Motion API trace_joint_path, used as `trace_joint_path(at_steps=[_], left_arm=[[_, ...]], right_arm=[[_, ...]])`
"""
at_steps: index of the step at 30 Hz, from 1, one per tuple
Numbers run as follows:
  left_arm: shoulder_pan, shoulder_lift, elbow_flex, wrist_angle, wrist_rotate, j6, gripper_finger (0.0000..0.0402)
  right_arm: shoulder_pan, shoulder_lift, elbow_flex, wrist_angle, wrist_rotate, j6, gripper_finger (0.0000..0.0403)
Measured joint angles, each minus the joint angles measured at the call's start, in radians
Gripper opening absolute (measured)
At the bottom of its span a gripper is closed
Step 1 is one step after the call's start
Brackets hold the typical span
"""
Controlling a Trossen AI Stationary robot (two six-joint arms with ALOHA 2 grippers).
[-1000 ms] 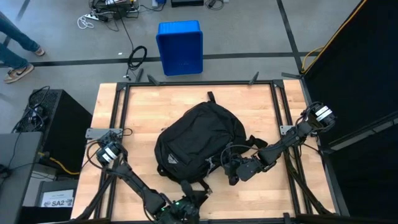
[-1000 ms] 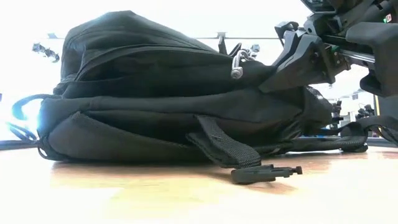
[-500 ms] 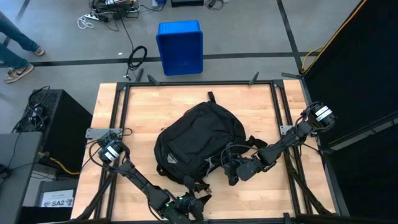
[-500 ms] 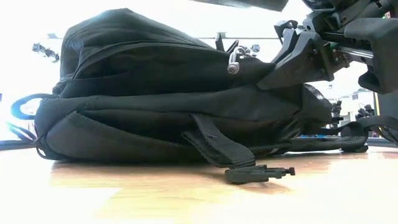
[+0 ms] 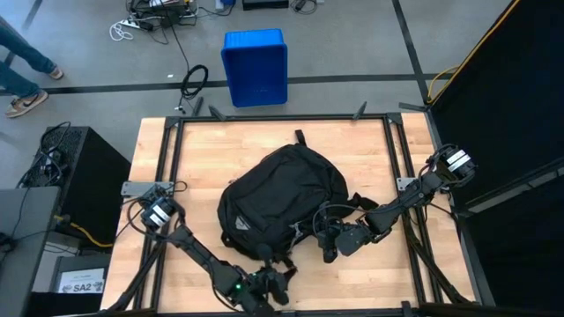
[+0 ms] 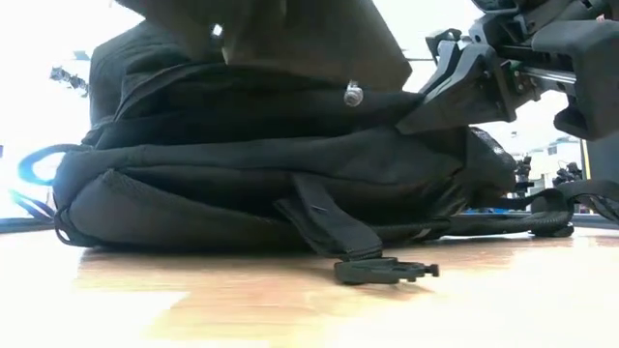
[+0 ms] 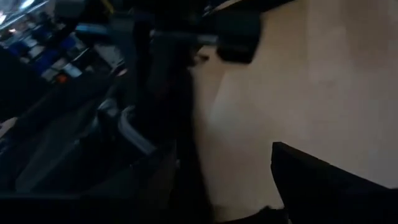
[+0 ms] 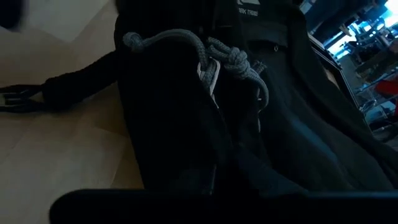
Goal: Unpack backpack
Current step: Close the black backpack
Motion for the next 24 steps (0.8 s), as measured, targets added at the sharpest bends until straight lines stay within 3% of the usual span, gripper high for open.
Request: trace_joint_path(at_steps=[6,24], left_arm=[[0.027,0.0,0.0,-0.049,-0.01,-0.009,0.0227],[0.034,0.0,0.0,-0.072,-0.195,0.076,0.0227]], right_arm=[[0.0,0.0,0.0,0.027,-0.032,0.0,0.0],[-0.002,0.0,0.0,0.057,-0.08,0.027,0.0]])
